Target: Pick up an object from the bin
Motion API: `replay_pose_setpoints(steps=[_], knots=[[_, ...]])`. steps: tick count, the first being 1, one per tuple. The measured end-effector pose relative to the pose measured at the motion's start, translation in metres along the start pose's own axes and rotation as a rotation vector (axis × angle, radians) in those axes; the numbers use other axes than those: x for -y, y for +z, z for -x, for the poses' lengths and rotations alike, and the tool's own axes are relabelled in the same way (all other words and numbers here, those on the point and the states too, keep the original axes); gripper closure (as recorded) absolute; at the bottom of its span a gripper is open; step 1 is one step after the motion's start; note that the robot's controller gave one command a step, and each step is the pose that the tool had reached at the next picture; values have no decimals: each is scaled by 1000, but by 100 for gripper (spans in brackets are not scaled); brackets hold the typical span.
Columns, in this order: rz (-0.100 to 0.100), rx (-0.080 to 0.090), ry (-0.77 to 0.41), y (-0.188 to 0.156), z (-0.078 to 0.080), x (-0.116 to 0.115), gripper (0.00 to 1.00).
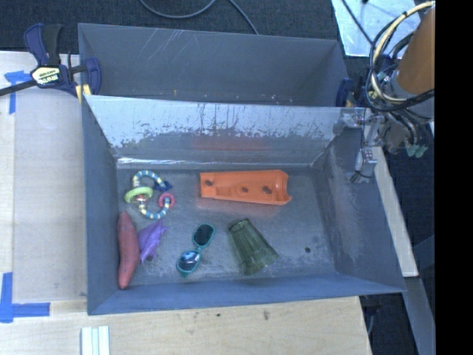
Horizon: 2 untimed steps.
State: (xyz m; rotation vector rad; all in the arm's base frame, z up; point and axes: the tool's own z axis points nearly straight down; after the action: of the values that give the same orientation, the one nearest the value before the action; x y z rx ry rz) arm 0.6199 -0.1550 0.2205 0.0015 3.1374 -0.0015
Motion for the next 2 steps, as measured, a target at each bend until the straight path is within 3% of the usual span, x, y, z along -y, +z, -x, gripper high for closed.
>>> replay_pose_setpoints(steps=[1,2], knots=[[-2,5,-66,19,3,-8,0],[0,1,-63,64,4,-43,0]])
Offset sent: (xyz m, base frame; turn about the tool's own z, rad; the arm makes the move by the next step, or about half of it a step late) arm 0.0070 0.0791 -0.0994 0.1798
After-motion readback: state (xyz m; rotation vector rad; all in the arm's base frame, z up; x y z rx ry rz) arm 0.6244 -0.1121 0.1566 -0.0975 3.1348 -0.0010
